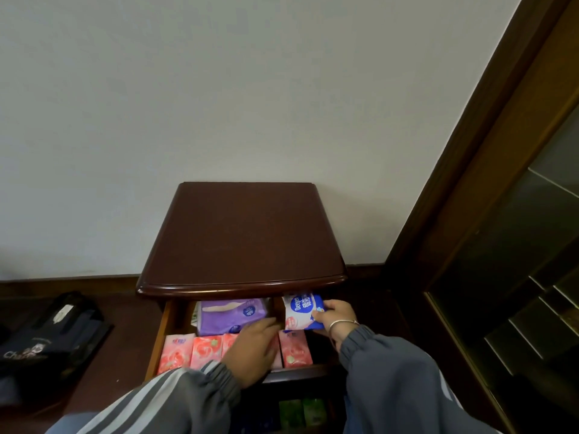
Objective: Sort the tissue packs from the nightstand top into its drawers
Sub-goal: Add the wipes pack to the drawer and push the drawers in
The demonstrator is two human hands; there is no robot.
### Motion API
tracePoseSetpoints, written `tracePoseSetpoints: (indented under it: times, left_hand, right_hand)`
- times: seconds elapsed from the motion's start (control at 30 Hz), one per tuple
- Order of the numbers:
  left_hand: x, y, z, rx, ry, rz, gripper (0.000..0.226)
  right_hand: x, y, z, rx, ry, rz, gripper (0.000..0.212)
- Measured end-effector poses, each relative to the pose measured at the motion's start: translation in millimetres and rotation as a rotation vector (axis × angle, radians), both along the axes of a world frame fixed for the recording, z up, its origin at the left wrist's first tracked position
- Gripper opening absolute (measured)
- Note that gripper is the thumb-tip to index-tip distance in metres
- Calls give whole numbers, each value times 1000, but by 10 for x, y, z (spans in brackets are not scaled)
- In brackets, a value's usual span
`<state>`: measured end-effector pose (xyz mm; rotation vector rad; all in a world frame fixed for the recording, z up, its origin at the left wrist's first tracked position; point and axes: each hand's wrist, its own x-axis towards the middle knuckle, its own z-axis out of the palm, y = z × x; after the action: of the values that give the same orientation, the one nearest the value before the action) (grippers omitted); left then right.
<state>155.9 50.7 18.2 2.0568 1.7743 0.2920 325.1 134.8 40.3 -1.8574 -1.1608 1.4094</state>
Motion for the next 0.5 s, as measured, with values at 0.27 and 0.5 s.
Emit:
tracePoseSetpoints:
  times: [0.27, 0.5]
  left_hand:
    - [-633, -369, 107, 272, -18, 203, 28]
    - [-726, -320, 92, 26, 170, 137, 48]
  right_hand:
    - [-345, -6, -8, 116, -242, 218, 42]
    - [-202, -245, -87, 246, -477, 582, 50]
